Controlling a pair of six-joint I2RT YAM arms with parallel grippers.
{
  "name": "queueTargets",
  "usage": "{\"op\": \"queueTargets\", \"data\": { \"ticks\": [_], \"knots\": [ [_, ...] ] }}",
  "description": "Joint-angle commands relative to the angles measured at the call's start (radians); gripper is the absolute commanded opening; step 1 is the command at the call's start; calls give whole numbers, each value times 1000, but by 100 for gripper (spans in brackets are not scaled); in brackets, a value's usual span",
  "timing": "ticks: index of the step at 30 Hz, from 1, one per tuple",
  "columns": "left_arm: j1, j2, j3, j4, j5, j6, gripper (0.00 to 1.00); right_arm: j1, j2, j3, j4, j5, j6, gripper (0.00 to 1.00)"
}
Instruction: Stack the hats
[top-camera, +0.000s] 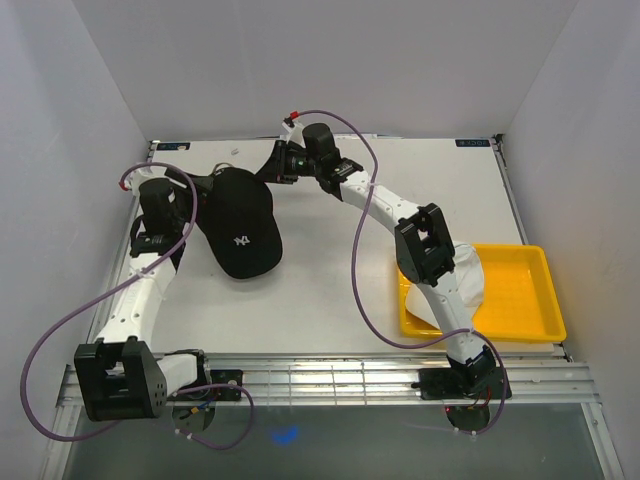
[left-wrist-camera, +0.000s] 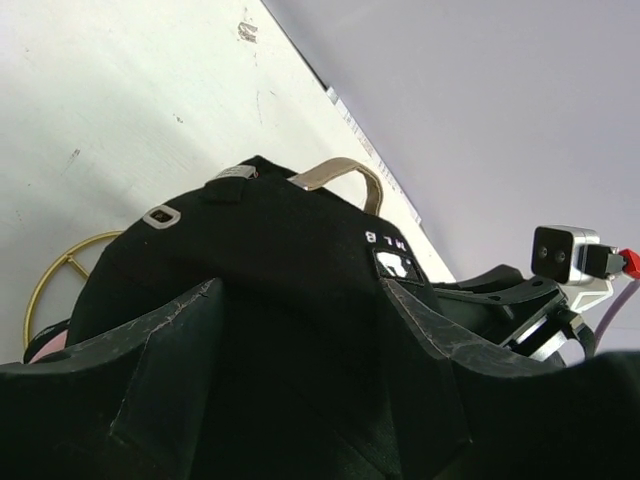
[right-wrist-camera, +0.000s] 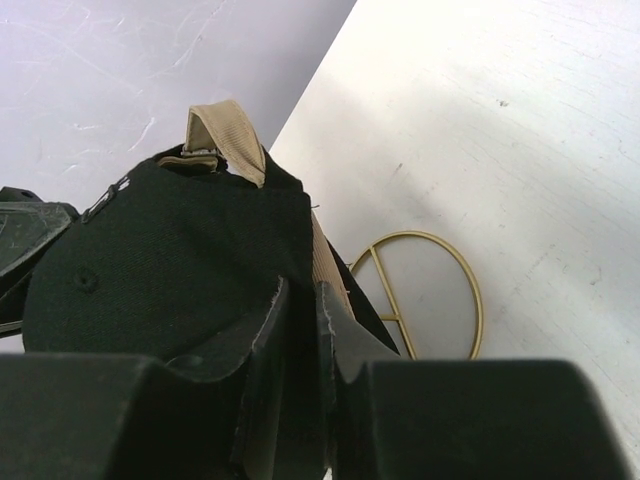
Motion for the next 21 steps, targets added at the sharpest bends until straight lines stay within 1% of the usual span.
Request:
{"op": "queueTargets", "data": {
  "ticks": [1, 3, 6, 7, 9, 10, 13, 16, 21],
  "knots": [
    [-21, -7, 24, -180, 33, 65, 72, -3, 7, -51, -107, 30, -51, 23],
    [-21, -9, 41, -193, 22, 68, 72, -3, 14, -22, -127, 29, -53, 24],
    [-21, -16, 84, -213, 13, 91, 73, -3, 1, -13, -135, 30, -53, 32],
    [-21, -16, 100, -228, 13, 101, 74, -3, -5, -16, -132, 33, -53, 38],
    [-21, -16, 150, -242, -24, 122, 75, -4, -29, -21, -130, 47, -54, 45],
    [-21, -15, 166, -251, -30, 130, 76, -4, -34, -19, -132, 50, -56, 51],
    [-21, -13, 220, -265, -35, 145, 77, -15, -54, -7, -136, 52, -51, 61],
    [-21, -13, 257, -271, -39, 160, 78, -26, -75, 2, -152, 55, -49, 68],
    [-21, -28, 288, -259, -10, 183, 78, -49, -150, -16, -162, 68, -46, 72]
  ]
}}
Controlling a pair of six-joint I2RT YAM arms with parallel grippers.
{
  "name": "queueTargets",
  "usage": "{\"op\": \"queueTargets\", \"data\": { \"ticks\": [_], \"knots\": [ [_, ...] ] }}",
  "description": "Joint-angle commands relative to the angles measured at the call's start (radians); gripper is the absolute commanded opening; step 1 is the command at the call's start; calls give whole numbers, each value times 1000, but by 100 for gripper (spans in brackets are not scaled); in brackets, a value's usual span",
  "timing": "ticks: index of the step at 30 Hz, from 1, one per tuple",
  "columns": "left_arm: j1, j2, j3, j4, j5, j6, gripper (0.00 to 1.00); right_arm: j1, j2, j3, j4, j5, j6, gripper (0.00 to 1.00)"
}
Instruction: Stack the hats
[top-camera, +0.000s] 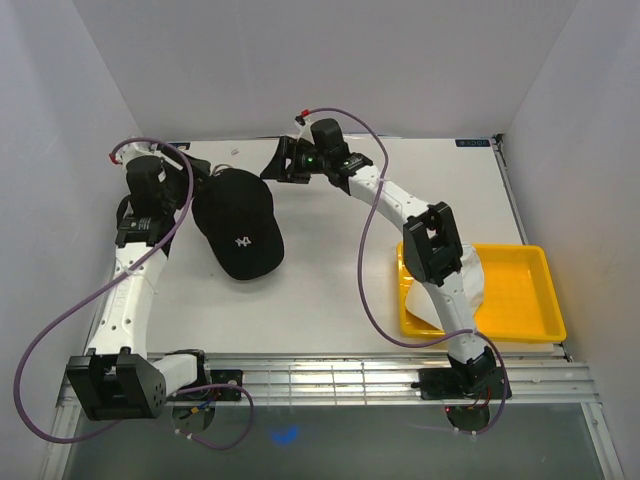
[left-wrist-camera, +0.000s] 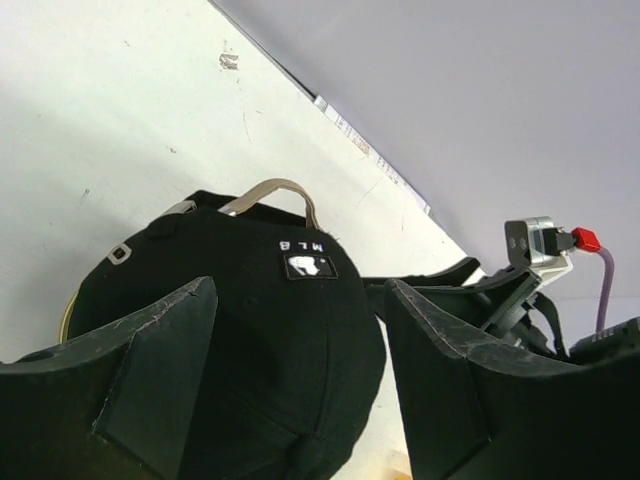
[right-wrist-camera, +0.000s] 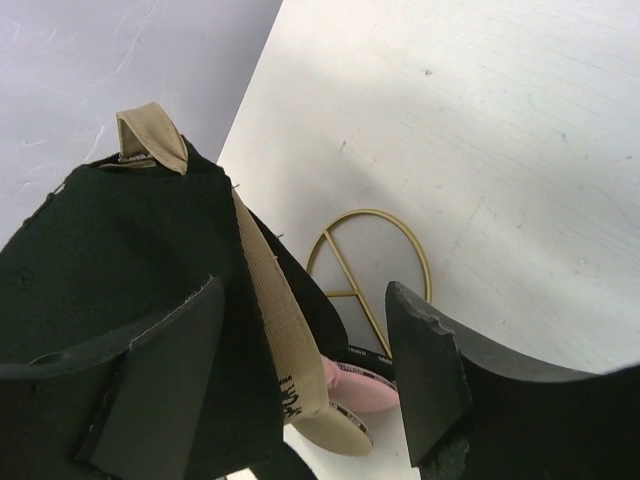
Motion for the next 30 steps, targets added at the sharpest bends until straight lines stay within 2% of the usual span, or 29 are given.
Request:
{"op": "queueTargets", "data": {
  "ticks": [1, 6, 8, 11, 12, 16, 20, 23, 25, 30],
  "knots": [
    [-5, -43, 42, -4, 17, 42, 78, -24, -132, -17, -33, 22, -23, 72],
    [-5, -60, 85, 2, 130, 65, 78, -68, -266, -55, -118, 54, -22, 72],
    [-10, -58, 112, 5, 163, 72, 77, -97, -336, -148, -160, 61, -28, 72],
    [-81, -55, 138, 5, 198, 75, 77, -155, -515, -282, -201, 110, -40, 72],
    [-103, -52, 143, 7, 195, 76, 77, -172, -617, -375, -213, 120, -42, 72],
    [-203, -57, 148, 9, 157, 75, 76, -289, -856, -558, -359, 196, -98, 73],
    [-328, -55, 122, 22, 144, 50, 76, -378, -1116, -768, -540, 354, -174, 74],
    [-420, -52, 92, 27, 108, 39, 76, -430, -1236, -946, -621, 445, -200, 75],
    [-468, -49, 69, 33, 107, 29, 75, -499, -1272, -1055, -634, 440, -215, 75],
    [-527, -72, 23, 27, 138, 12, 74, -618, -1281, -1181, -646, 439, -249, 75]
  ]
}}
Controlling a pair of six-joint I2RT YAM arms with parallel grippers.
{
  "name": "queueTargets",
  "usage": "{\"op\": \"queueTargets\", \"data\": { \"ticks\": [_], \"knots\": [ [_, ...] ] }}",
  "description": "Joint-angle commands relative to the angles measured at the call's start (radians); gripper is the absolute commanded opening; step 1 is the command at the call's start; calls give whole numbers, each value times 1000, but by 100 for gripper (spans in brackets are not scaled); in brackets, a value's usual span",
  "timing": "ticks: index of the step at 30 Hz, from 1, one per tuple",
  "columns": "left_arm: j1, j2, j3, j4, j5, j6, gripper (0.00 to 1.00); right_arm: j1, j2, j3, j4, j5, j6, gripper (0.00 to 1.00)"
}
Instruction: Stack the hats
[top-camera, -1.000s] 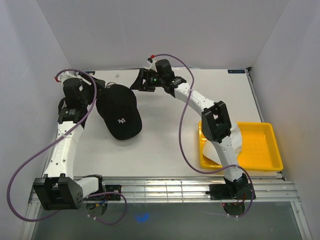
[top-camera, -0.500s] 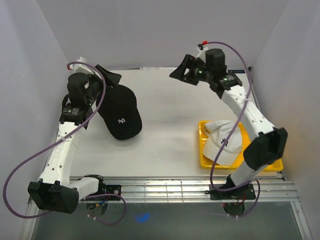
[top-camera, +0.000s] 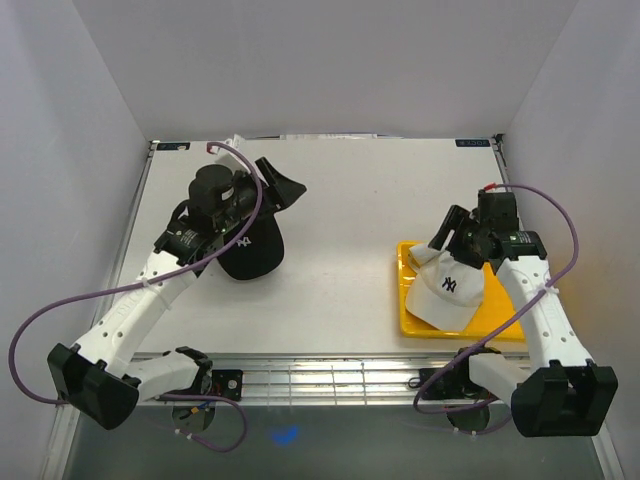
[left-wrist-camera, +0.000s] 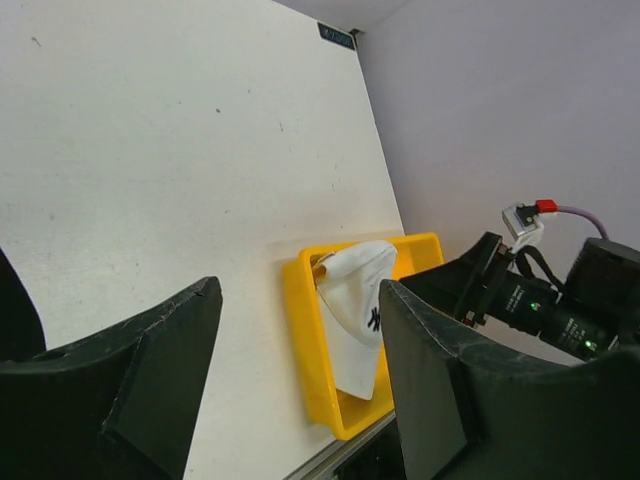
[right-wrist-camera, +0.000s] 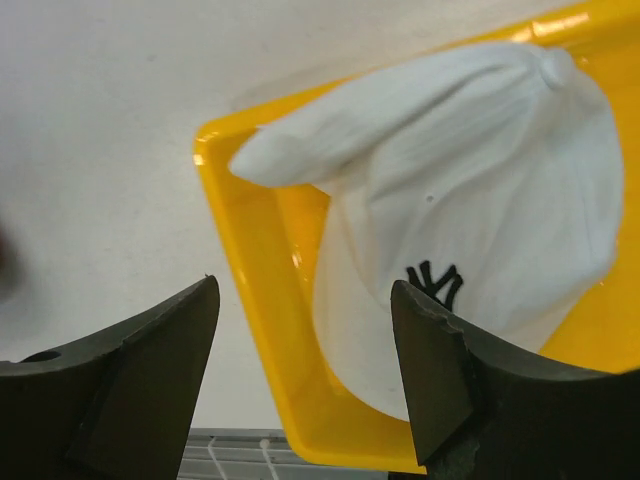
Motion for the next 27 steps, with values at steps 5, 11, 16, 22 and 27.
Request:
{"op": "queueTargets", "data": {
  "ticks": [5, 11, 16, 22, 27],
  "knots": [
    [-24, -111, -70, -10, 20, -12, 74, -214, 94, -123, -27, -3, -85, 66],
    [-24, -131, -105, -16, 46, -13, 74, -279, 143, -138, 49, -19, -76, 65],
    [-24, -144, -128, -15, 57, -21, 74, -283, 189, -140, 95, -33, -50, 65],
    [-24, -150, -134, -35, 54, -18, 73, -283, 243, -137, 140, -33, -40, 63],
    [-24, -147, -131, -55, 51, -13, 73, -288, 260, -144, 170, -19, -38, 56]
  ]
}}
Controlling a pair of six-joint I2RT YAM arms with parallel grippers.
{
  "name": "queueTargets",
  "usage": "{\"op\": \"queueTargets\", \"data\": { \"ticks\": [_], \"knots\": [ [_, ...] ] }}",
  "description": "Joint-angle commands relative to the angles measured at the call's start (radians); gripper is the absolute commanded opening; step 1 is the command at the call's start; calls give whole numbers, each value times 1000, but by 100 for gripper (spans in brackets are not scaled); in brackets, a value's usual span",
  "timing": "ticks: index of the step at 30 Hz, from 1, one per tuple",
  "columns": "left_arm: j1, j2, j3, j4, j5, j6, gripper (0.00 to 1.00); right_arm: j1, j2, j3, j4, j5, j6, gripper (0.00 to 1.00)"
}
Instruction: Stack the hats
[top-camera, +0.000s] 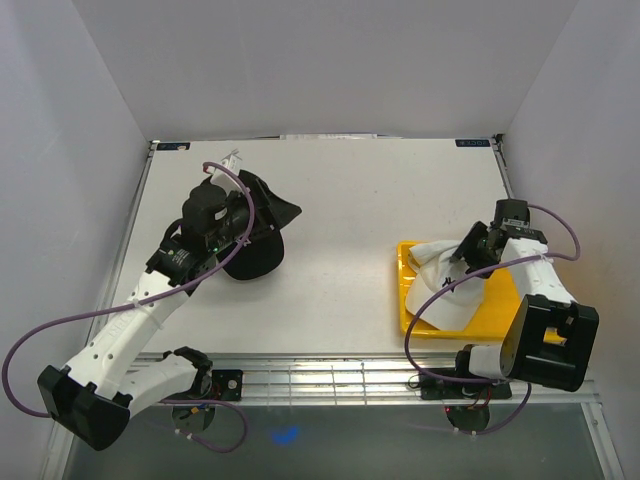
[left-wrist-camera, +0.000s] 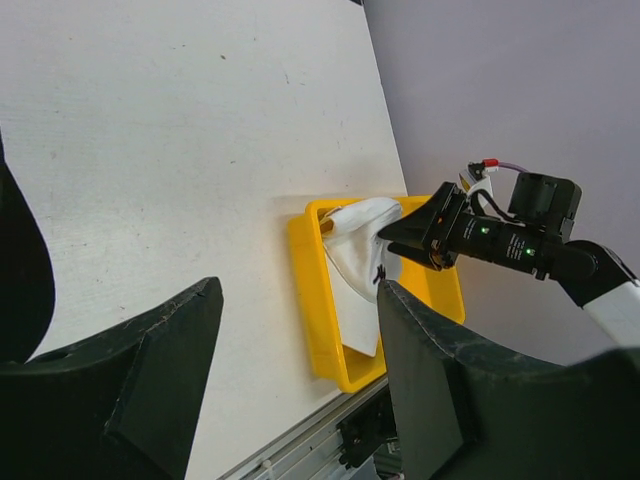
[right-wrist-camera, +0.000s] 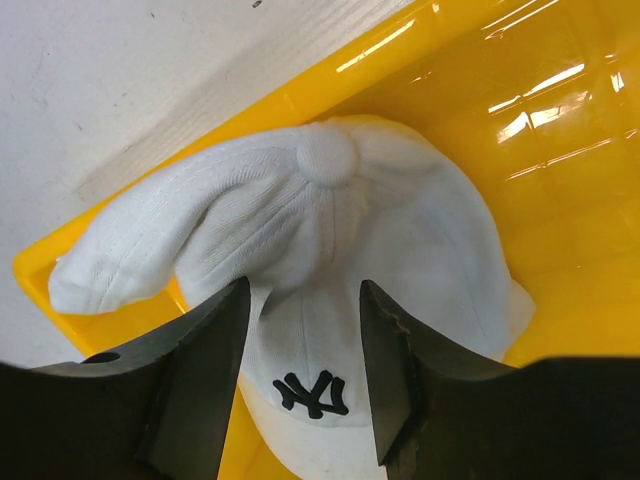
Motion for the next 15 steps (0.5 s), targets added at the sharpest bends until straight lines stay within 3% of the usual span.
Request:
{"op": "queueTargets", "data": {
  "ticks": [1, 5, 6, 7, 15],
  "knots": [
    [-4, -24, 5, -21, 5, 7, 73, -7, -2, -10, 59, 10, 4, 53],
    [-4, -27, 2, -31, 11, 6, 73, -7, -3, -30, 70, 6, -3, 24],
    [-4, -27, 0, -31, 11, 9, 73, -7, -9, -30, 68, 1, -4, 12],
    [-4, -30, 0, -32, 14, 13, 73, -7, -15, -25, 64, -5, -3, 8],
    [-4, -22, 17, -38, 51, 15, 75, -7, -155, 198, -108, -86, -39, 8]
  ]
}}
